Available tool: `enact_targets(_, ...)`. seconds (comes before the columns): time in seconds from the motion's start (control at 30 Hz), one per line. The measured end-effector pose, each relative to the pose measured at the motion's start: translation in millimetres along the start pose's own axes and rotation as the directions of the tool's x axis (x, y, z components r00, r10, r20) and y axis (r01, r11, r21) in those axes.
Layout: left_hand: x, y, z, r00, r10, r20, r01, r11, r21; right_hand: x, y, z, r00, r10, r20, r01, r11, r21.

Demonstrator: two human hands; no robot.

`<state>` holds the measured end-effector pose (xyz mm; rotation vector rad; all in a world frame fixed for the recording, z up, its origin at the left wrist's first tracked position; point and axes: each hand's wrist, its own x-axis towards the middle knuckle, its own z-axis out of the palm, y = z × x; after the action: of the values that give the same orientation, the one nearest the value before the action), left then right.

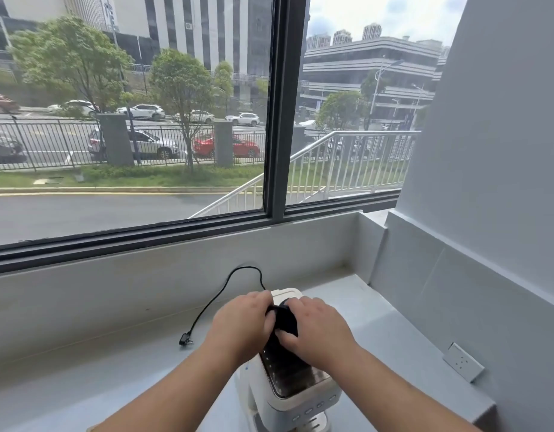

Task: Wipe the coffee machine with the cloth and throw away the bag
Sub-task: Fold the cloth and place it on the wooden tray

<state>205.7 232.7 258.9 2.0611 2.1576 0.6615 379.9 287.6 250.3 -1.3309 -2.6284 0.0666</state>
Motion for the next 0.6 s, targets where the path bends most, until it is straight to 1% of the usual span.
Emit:
enact_targets(0.03,0.8,-0.8,-3.7,1.0,0.004,-0.02,-0.004,1.0,-0.015,1.9,-2.4,-2.9,1.0,0.022,-0.004,-0.022,1.0,0.02)
enact_targets(0.1,2.8,-2.3,-11.8,0.998,0.013,-0.056,-0.015,0.999,-0.037,6.3,-5.8,-10.6,0.995,0.099,-0.004,-0.098,0.989,0.114)
enact_targets(0.2,5.3,-5.8,-24.7,0.993,0.012,-0.115,-0.021,0.997,-0.081,13.8,-6.2,-24.3,0.973,0.233,0.003,-0.226,0.939,0.261)
enact_targets(0.27,5.8,-9.5,-32.5,0.99,-0.014,-0.14,-0.003,0.992,-0.124,16.5,-5.9,-30.9,0.962,0.275,0.002,-0.261,0.912,0.317)
enact_targets(0.4,4.3,-17.9,-42.6,0.991,-0.054,-0.125,0.029,0.981,-0.191,18.7,-11.7,-39.3,0.947,0.322,-0.021,-0.29,0.878,0.381)
enact_targets(0.6,-2.1,-31.6,-57.1,0.983,-0.139,-0.119,0.098,0.951,-0.294,28.6,-34.4,-61.4,0.952,0.299,-0.065,-0.233,0.845,0.482)
